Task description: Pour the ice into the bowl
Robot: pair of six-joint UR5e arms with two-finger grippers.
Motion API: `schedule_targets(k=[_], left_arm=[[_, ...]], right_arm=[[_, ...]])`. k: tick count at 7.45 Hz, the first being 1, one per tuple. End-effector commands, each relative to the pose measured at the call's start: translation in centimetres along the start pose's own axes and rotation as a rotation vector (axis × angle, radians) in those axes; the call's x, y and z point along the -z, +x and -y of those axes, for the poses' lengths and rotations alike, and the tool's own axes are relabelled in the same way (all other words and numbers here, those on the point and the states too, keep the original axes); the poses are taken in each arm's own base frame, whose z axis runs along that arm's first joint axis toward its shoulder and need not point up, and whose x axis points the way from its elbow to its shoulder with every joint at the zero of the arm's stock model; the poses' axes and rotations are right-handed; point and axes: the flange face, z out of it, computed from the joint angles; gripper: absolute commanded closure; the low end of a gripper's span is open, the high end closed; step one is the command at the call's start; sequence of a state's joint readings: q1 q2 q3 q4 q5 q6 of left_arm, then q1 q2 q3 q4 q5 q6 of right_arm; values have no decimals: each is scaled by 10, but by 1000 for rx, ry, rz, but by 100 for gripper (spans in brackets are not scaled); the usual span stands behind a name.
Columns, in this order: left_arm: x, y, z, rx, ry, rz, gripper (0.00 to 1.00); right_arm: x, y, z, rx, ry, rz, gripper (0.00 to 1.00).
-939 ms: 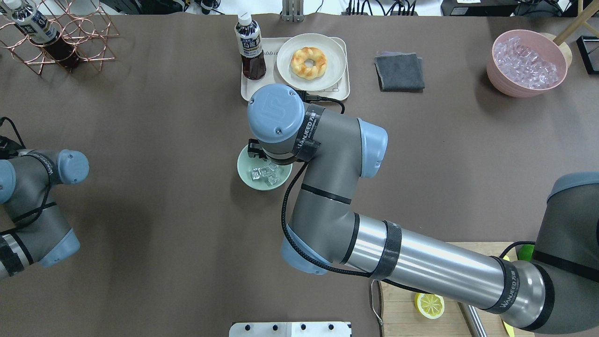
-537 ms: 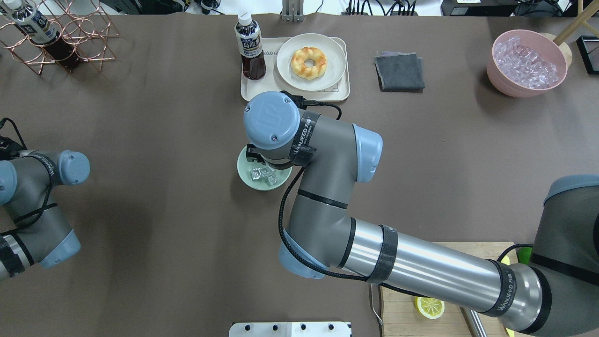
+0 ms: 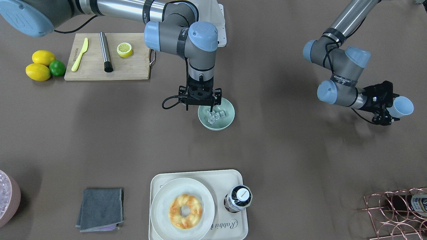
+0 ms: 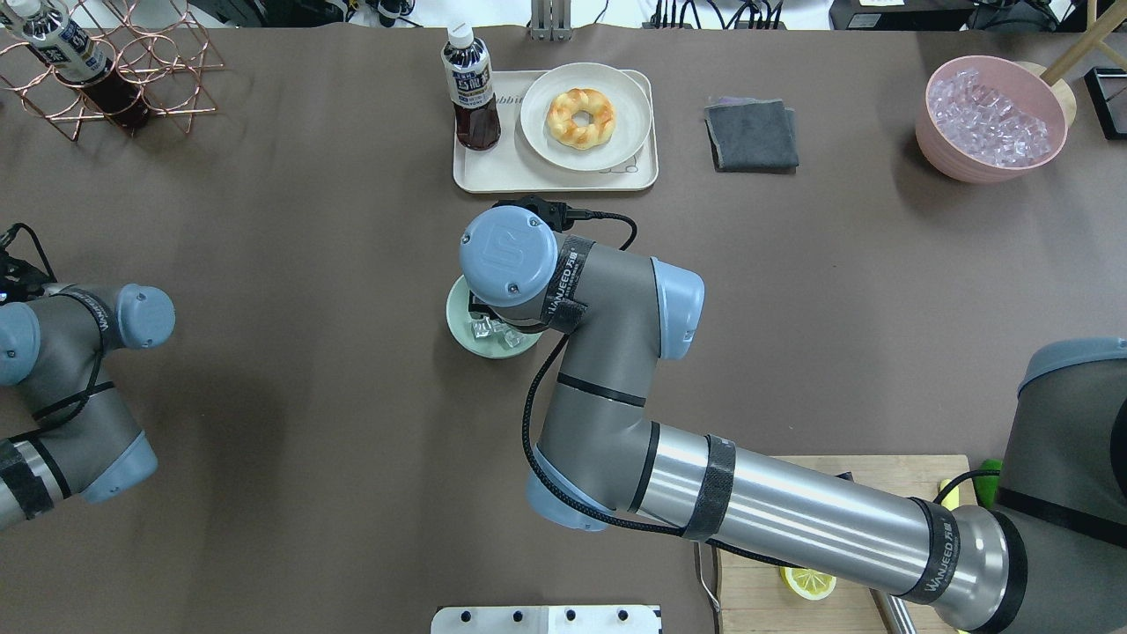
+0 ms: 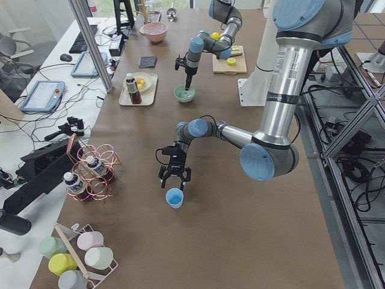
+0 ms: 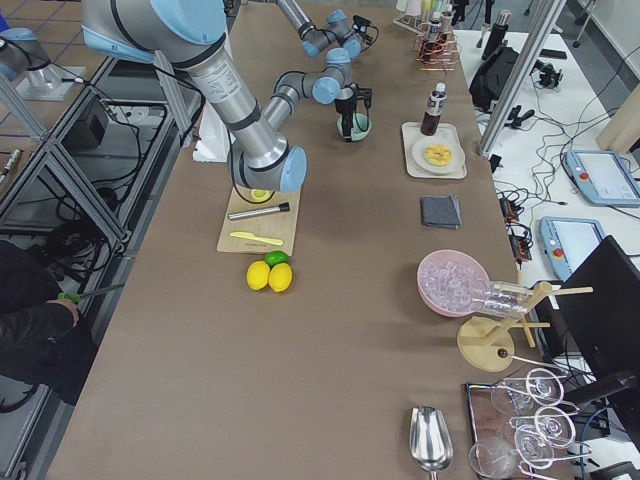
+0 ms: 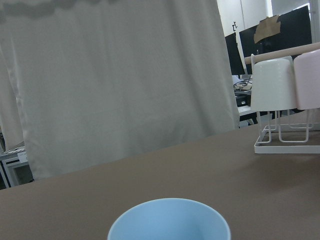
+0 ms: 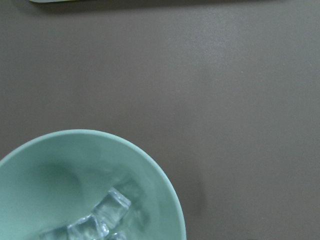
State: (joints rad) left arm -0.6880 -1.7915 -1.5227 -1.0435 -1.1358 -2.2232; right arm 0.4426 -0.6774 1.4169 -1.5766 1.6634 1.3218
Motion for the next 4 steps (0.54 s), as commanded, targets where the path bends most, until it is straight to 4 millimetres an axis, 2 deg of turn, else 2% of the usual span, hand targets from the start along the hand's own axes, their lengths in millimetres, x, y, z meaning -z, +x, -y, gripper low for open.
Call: schedule_targets(k=[1,2,3,4], left_arm=[[71,-10,49,-82,-80,-88,3],[93,-15,70,-109,-102,-127,3],[117,-16,110,-110,-150,-182,3],[145,-21,152,-151,-223,-249,3]], right_arm=[[-13,12,-1,1,2,5,20],[-12,11,-1,-2,3,7,36],[-10,10,0,-6,3,10,57],[-10,8,-1,-8,2,12,72]])
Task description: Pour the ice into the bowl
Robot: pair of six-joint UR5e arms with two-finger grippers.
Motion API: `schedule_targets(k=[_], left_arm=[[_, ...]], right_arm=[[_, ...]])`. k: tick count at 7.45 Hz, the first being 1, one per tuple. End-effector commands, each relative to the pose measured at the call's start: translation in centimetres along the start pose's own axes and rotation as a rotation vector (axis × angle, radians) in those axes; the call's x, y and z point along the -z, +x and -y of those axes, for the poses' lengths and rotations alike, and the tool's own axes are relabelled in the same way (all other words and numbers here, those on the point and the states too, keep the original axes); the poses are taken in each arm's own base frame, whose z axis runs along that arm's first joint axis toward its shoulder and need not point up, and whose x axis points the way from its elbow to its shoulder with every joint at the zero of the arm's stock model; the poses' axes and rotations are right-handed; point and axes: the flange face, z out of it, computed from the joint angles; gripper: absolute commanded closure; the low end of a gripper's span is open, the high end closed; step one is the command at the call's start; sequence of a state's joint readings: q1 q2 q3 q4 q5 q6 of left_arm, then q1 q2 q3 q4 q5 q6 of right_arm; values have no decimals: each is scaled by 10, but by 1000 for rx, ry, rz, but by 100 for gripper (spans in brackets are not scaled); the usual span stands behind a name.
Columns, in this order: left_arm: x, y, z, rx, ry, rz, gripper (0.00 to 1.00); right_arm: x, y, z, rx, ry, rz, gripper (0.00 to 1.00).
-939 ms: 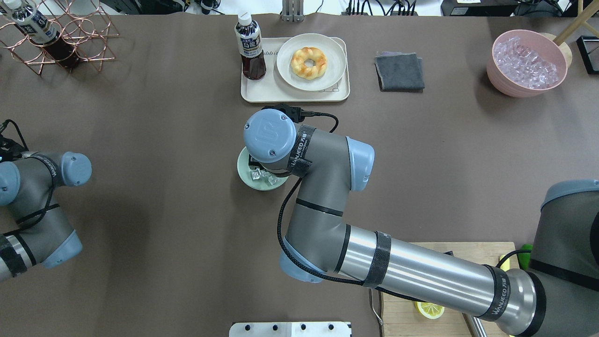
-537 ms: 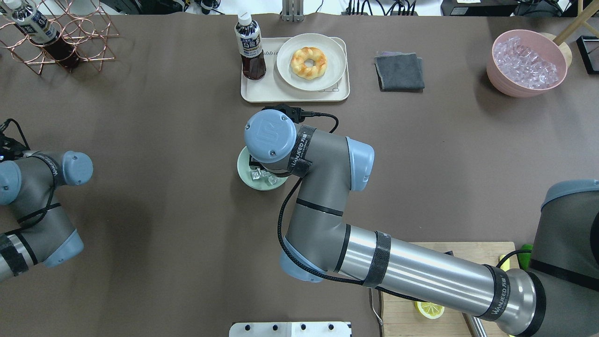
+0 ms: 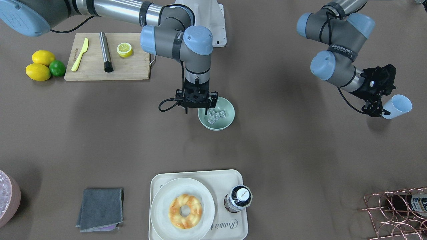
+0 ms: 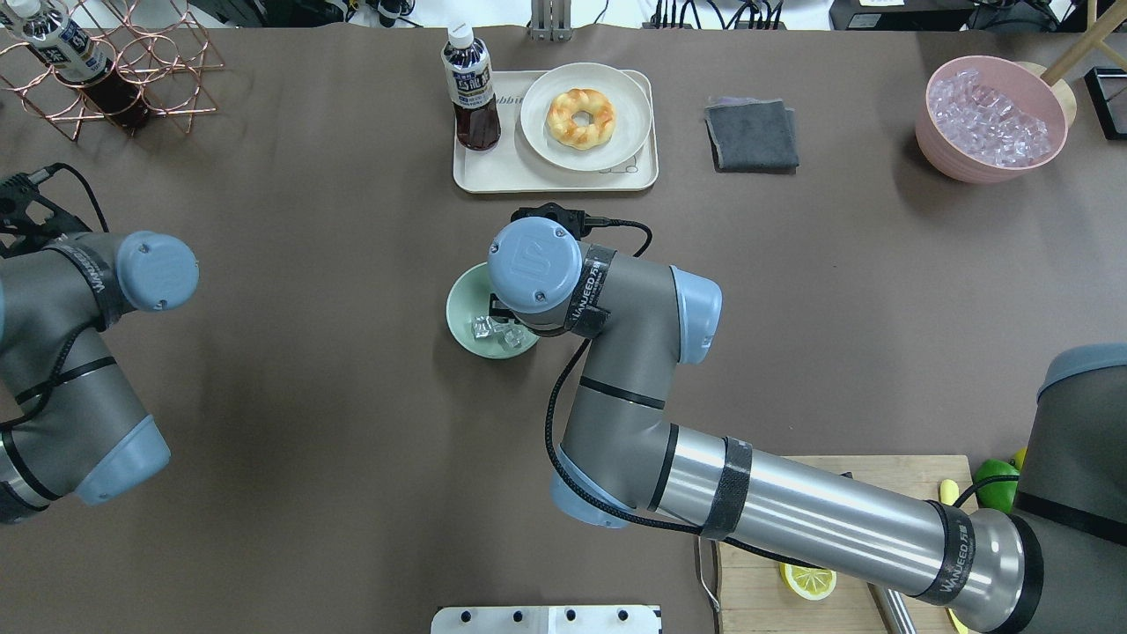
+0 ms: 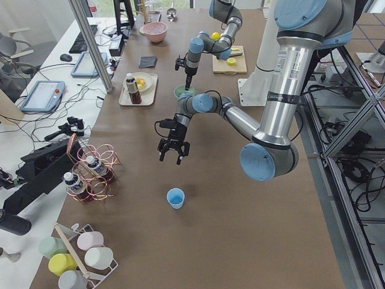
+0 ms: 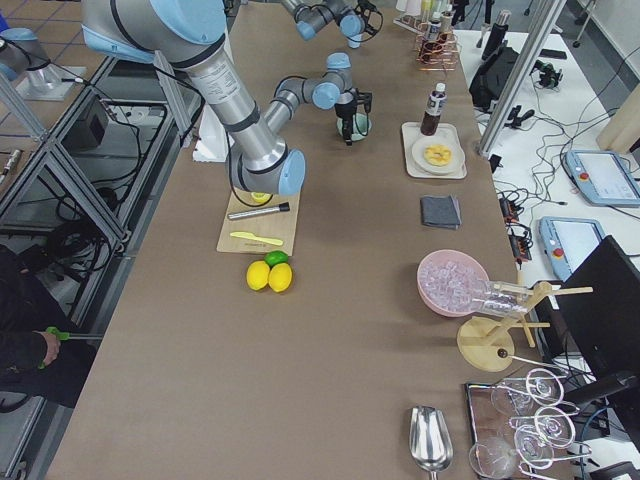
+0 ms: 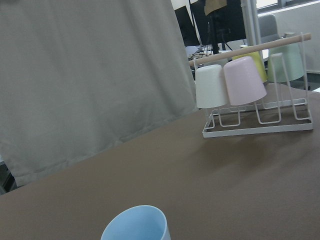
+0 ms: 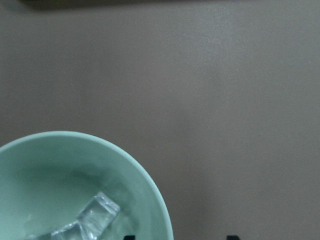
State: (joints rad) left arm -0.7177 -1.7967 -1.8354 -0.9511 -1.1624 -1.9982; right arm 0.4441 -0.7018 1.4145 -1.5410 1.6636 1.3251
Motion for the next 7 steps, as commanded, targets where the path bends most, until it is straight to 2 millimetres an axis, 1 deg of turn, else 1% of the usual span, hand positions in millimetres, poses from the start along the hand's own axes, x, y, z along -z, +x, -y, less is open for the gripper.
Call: schedule_targets(k=[1,2,3,4,5,6,7], left_arm=[[76,-2,89,-79,-148,-155,3],[88,6,123,-130,-212,-188,3],[85,10,171,-179,-281,-261,3],[63,3,220,-209,-336,-352,3],[16,-13,265,-242,-393,-396,3],[-40,-41,311,-285,-441,-445,3],[-93,-70,337,-318,-486,-507,3]], right_arm=[[1,-2,0,-4,-1,3,87],[3,-3,0,-4,0,6,95],[4,-4,-1,-2,-1,14,100],[6,-5,-1,-2,-2,24,100],[8,-4,0,0,-1,27,100],[14,-1,10,2,7,34,100],[24,13,38,17,0,45,100]])
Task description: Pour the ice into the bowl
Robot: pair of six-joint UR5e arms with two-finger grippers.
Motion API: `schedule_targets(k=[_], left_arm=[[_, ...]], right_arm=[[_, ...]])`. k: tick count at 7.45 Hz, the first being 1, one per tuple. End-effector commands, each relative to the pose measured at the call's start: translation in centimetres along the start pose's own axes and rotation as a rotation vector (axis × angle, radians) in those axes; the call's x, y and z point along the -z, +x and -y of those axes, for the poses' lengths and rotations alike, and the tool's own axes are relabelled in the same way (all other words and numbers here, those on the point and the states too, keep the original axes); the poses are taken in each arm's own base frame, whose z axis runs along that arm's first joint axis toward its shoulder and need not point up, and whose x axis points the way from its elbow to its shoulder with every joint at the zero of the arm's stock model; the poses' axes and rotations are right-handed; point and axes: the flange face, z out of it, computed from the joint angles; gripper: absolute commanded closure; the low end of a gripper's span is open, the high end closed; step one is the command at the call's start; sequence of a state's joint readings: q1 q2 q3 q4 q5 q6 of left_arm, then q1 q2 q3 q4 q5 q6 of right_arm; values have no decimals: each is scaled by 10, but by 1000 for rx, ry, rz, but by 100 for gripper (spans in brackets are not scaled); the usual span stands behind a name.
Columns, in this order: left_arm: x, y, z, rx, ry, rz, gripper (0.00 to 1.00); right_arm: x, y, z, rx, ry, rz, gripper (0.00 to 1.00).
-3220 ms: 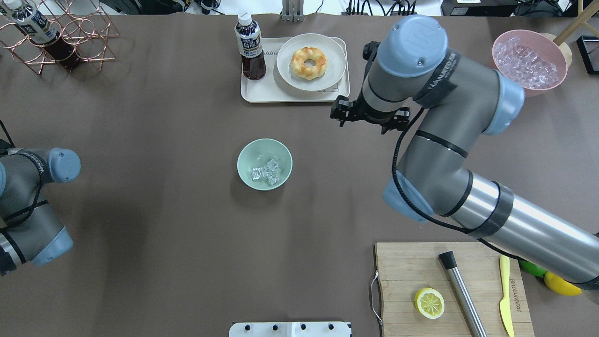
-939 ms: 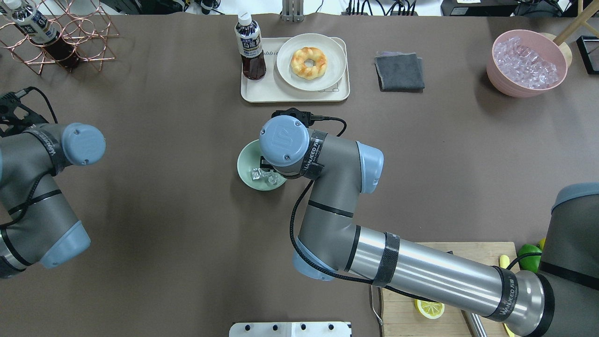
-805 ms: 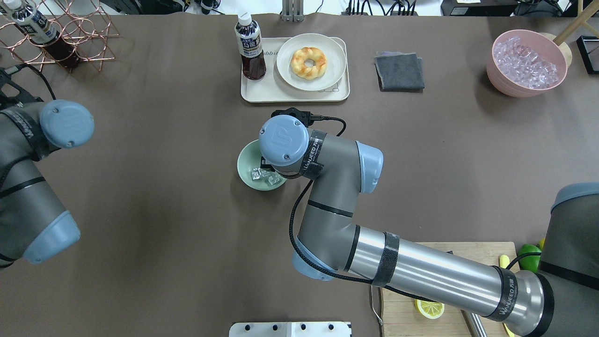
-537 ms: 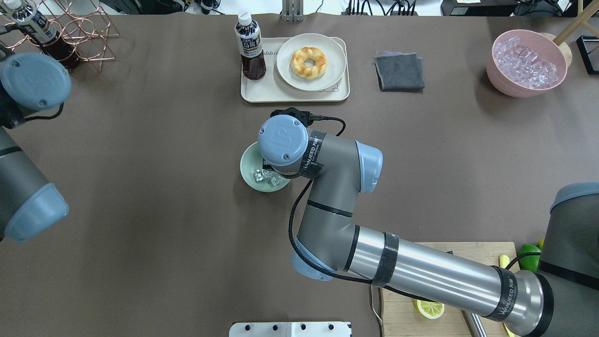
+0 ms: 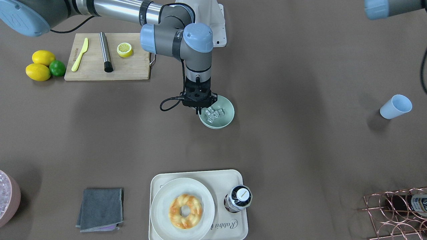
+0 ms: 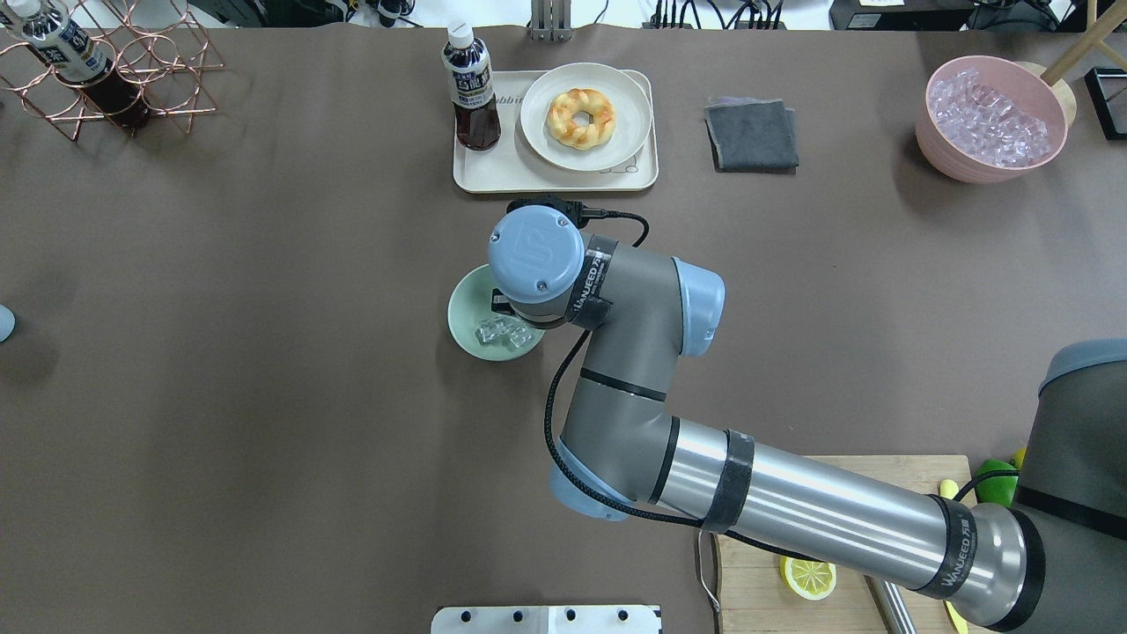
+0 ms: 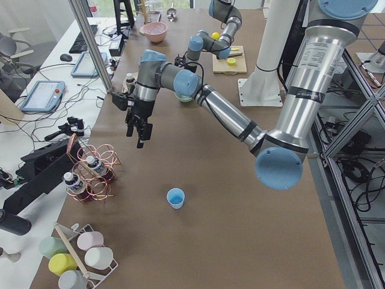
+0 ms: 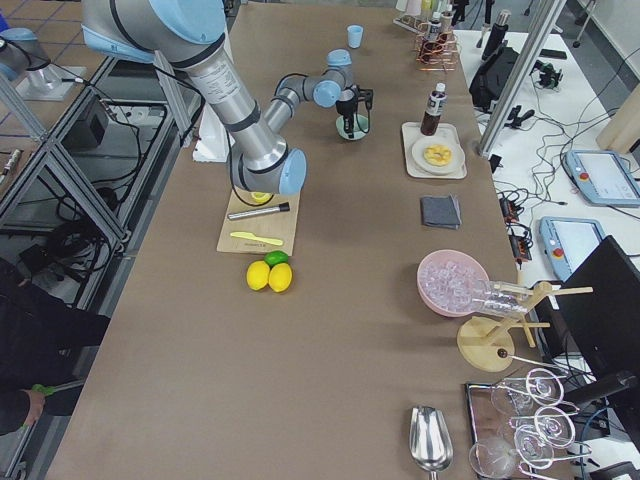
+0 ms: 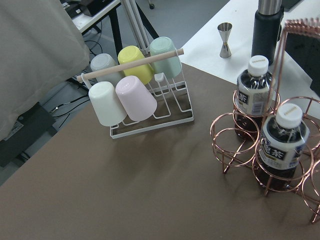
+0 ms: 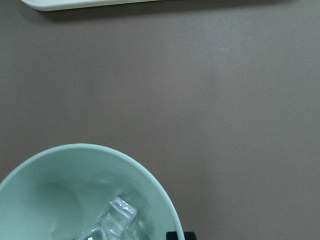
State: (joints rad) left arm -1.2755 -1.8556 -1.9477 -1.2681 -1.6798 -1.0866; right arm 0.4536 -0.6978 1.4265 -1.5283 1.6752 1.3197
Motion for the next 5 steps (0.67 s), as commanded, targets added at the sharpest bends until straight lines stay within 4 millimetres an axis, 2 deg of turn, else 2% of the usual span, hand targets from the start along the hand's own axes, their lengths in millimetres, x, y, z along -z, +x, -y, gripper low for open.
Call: schedule_targets(k=[1,2,3,4,5], left_arm=[[-52,-127,81,-92,-115,-174,3],[-64,-147,77,-127,-158,-231,3],[-67,-166,78,-170,-186,-275,3],[-76,-177,74,-236,-225,-321,3],[-89,-187,64,-288,-254,-331,3]], right_arm=[[28,39,57,22,-34,37,100],[33,79,73,37,-49,44,100],[45,112,90,49,-59,58,100],[52,153,103,73,-66,62,100],[56,206,113,109,-77,56,100]])
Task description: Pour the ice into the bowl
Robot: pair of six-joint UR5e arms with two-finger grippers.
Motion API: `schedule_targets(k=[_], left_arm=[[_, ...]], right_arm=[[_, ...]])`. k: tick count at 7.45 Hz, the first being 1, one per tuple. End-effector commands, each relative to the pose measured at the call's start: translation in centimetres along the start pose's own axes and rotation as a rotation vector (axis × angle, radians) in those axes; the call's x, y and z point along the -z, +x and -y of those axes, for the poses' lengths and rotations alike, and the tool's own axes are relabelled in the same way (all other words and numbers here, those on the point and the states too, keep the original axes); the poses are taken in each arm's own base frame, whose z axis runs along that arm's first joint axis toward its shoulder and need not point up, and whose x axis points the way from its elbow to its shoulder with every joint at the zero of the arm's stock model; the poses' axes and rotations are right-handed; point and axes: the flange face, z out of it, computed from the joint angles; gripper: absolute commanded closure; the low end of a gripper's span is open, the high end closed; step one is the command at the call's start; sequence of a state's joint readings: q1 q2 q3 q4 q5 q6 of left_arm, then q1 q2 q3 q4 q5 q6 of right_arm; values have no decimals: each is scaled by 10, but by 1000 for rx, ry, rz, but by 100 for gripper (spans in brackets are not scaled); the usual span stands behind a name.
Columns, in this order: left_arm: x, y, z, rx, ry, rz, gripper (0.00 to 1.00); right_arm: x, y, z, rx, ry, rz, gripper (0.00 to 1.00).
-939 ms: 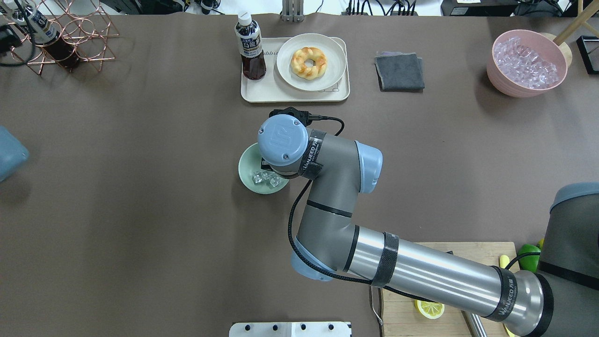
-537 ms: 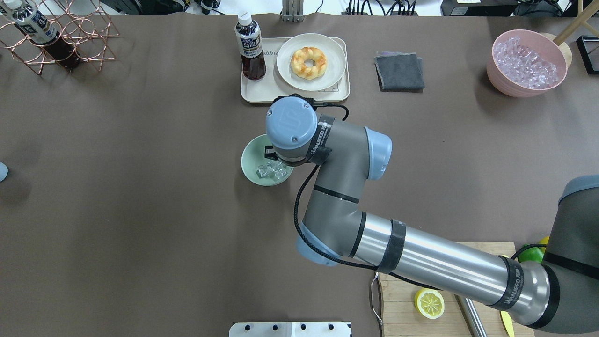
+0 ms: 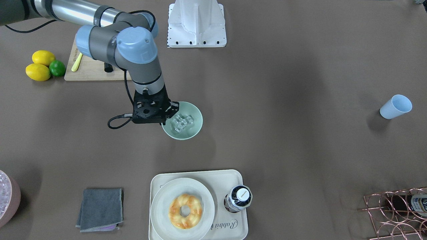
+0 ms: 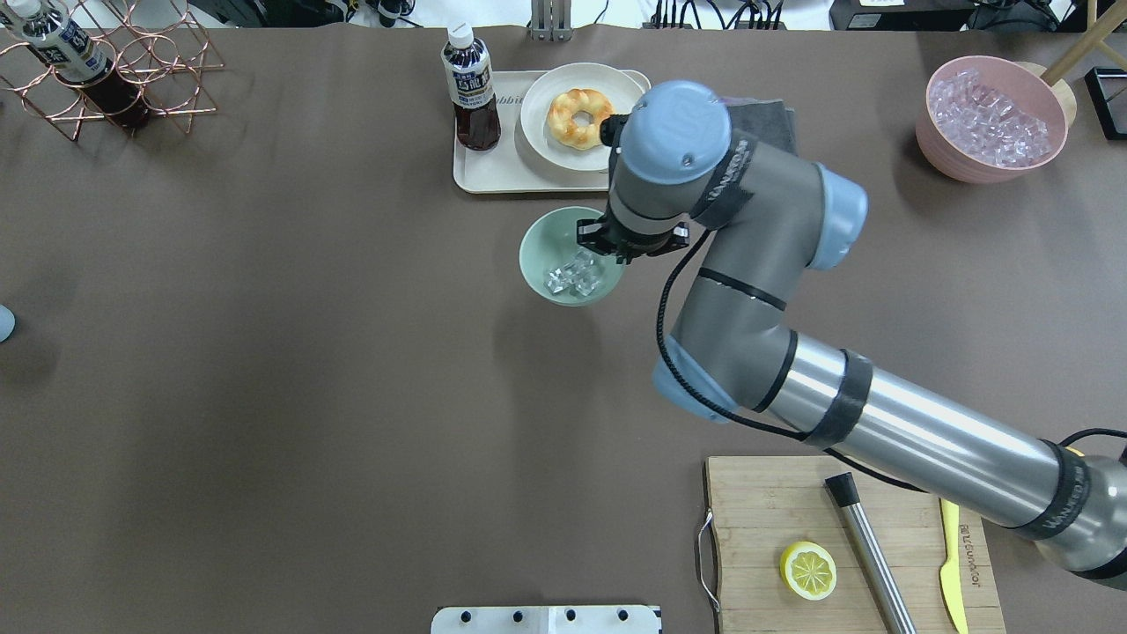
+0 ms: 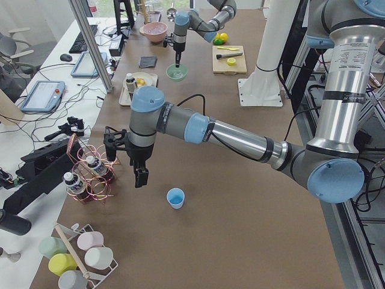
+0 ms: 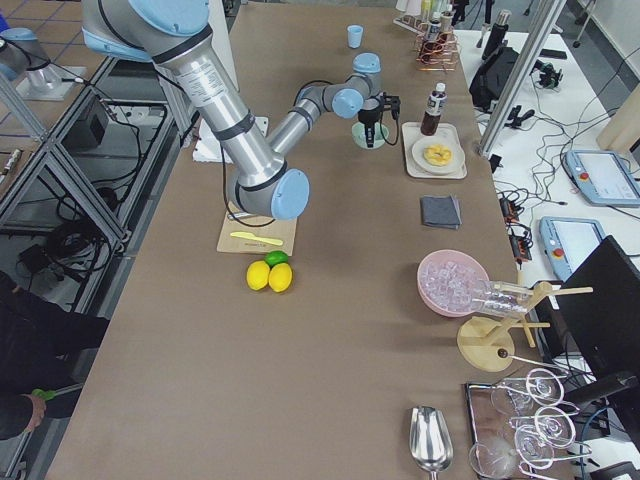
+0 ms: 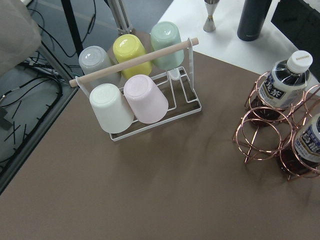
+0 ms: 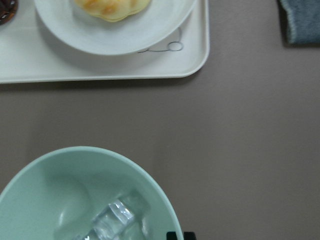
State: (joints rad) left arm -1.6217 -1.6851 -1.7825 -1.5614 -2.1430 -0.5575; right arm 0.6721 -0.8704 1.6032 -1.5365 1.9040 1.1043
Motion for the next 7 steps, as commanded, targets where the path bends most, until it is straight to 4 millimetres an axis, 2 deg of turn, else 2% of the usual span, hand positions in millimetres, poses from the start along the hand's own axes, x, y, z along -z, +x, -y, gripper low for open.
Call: schedule_targets(k=[1,2,3,4,5,7], left_arm=[[-26,-26,-11,-119,-74,-57,3],[-42,-29,-9,-138,-83,-106,3],[-69,-39,-3,-159,-74,-118,3],[-87,-46,-2,-176,-68,-135,3],[-108,-64,-35,-168,-139,-215,3],[-126,-76,-44,-177,-151,-224,3]], right_arm=[[24,134,16,77,-31,-8,100],[33,188,20,105,-44,-20,100],[39,240,22,135,-58,-35,100],[45,293,19,159,-77,-50,100],[50,335,17,179,-101,-47,100],[58,408,12,209,-144,-22,100]])
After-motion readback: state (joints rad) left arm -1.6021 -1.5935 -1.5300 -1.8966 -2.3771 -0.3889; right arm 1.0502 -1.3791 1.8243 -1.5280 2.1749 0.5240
